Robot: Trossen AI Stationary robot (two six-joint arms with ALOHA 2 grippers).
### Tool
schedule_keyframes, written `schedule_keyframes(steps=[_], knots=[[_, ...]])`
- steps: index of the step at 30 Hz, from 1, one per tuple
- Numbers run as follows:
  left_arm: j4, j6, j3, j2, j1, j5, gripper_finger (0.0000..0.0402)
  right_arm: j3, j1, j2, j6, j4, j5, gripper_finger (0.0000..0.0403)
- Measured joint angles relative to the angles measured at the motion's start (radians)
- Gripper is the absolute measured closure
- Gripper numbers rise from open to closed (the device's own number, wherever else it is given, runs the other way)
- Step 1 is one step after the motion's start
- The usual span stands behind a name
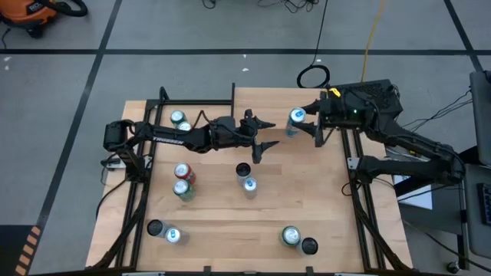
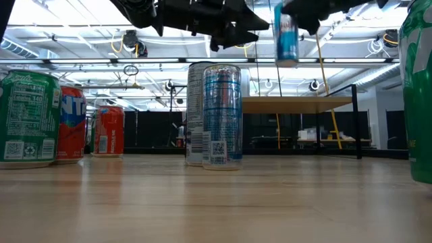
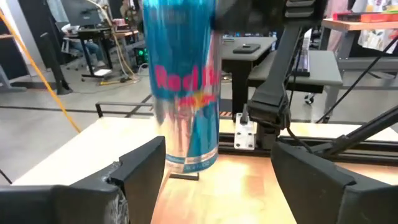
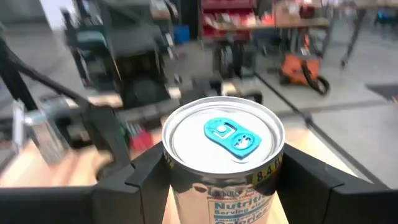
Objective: Place canned beverage on shelf
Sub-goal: Put the top right blue soda can on the shelf
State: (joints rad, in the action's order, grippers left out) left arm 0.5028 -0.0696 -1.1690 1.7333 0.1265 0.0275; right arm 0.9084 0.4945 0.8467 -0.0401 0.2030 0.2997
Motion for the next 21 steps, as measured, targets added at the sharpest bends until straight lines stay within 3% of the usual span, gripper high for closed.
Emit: schedule_keyframes(steps=[4,8,11,16,21], knots=[[-0.024,0.001,0.0,-0.008,0.014,-0.016,0.0109,0.046,0.038,0.012,-0.01,0.08,0.157,0.0181],[0.002,0.024,0.0,-0.008,0.033,-0.174,0.0109,0.065,0.04,0.03,-0.029,0.064,0.322,0.018],[0.023,0.043,0.0,-0.005,0.037,-0.214,0.0108,0.065,0.041,0.049,-0.032,0.026,0.408,0.018],[0.035,0.041,0.0,-0.003,0.037,-0.285,0.0108,0.065,0.039,0.094,-0.029,-0.029,0.413,0.018],[0.034,0.064,0.0,-0.003,0.036,-0.285,0.0108,0.065,0.026,0.148,-0.025,-0.096,0.452,0.018]])
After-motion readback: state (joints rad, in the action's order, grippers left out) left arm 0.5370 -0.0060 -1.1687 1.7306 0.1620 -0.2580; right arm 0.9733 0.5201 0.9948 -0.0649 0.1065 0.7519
